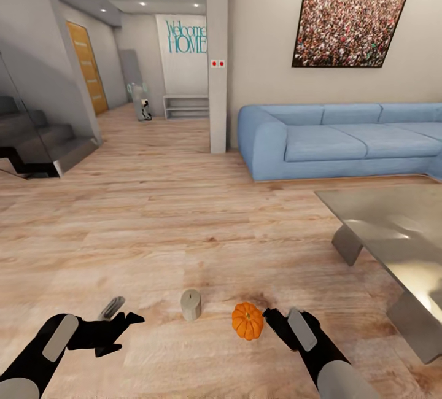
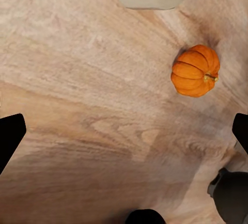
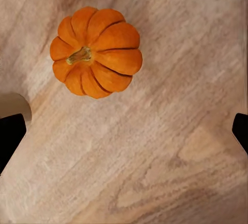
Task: Place each of the two pumpkins and all three candles from the living room inside a cabinet in the living room (use any cabinet), then make sure every cabinet is closed, and position the cauldron so it is next to a table in the living room.
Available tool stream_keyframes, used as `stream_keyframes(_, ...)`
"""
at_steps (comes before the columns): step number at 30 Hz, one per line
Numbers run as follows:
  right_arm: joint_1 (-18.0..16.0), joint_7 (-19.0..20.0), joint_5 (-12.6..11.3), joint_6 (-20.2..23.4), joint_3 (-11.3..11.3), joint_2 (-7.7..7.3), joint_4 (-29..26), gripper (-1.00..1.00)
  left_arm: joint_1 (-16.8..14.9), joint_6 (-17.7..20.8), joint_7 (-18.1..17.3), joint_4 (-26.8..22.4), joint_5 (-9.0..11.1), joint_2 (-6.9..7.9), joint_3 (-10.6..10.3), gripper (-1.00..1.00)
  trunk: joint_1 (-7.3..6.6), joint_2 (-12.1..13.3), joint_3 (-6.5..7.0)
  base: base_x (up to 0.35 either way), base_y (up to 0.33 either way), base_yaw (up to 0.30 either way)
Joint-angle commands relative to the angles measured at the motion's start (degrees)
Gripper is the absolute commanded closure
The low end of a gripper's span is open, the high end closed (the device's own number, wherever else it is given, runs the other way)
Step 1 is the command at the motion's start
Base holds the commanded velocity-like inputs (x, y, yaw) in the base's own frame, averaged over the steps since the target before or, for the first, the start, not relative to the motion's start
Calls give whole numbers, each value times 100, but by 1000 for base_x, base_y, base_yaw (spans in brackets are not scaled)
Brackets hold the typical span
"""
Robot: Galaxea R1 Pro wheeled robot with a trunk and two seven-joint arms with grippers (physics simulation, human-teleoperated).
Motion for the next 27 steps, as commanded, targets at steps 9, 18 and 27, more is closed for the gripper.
stream_keyframes(9,-129,0,70,-180,11,49,27,-100,-15,-19,-9,-5,3,8,21,-100,23,-12,-200,0,0,0)
stream_keyframes(18,-133,2,-25,-665,-55,-5,226,-100,-18,-3,-12,-7,10,36,142,-100,46,-25,-399,0,0,0)
stream_keyframes(27,-127,857,34,-761,-57,-37,302,-100,-18,6,-12,-8,4,44,562,-100,69,-37,-599,0,0,0)
